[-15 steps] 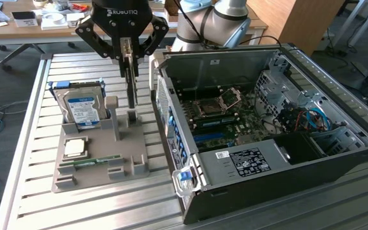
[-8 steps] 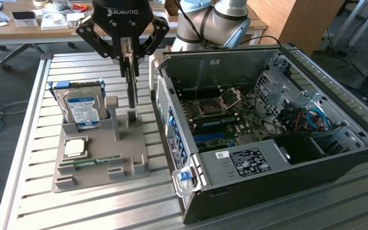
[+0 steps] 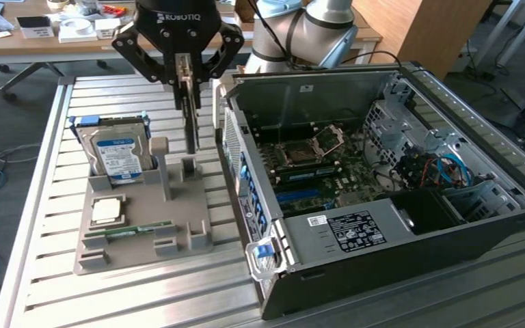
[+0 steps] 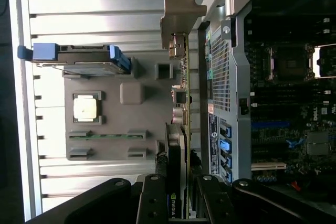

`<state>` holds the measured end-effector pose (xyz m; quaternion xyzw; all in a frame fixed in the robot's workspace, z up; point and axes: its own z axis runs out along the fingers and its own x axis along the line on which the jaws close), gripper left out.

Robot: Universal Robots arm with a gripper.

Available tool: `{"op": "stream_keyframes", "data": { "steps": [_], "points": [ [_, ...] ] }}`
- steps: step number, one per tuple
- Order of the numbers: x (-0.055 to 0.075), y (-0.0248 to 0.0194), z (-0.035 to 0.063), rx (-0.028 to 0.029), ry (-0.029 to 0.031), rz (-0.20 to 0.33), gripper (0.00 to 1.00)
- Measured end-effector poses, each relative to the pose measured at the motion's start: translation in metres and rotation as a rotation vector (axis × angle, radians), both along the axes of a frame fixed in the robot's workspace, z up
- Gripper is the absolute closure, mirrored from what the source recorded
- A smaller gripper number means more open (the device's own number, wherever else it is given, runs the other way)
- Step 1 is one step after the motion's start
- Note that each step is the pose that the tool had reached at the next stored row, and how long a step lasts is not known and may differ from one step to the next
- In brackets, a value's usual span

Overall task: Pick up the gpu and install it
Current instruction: 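Pick up the gpu and move the gpu toward the slot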

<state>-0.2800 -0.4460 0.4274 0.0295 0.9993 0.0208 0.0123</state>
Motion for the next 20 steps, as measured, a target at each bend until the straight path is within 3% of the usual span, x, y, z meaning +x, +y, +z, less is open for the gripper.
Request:
{"op": "stream_keyframes", "data": {
  "steps": [20],
  "points": [
    [0.026, 0.0, 0.0, -0.0001, 0.0, 0.0, 0.73]
  ]
}}
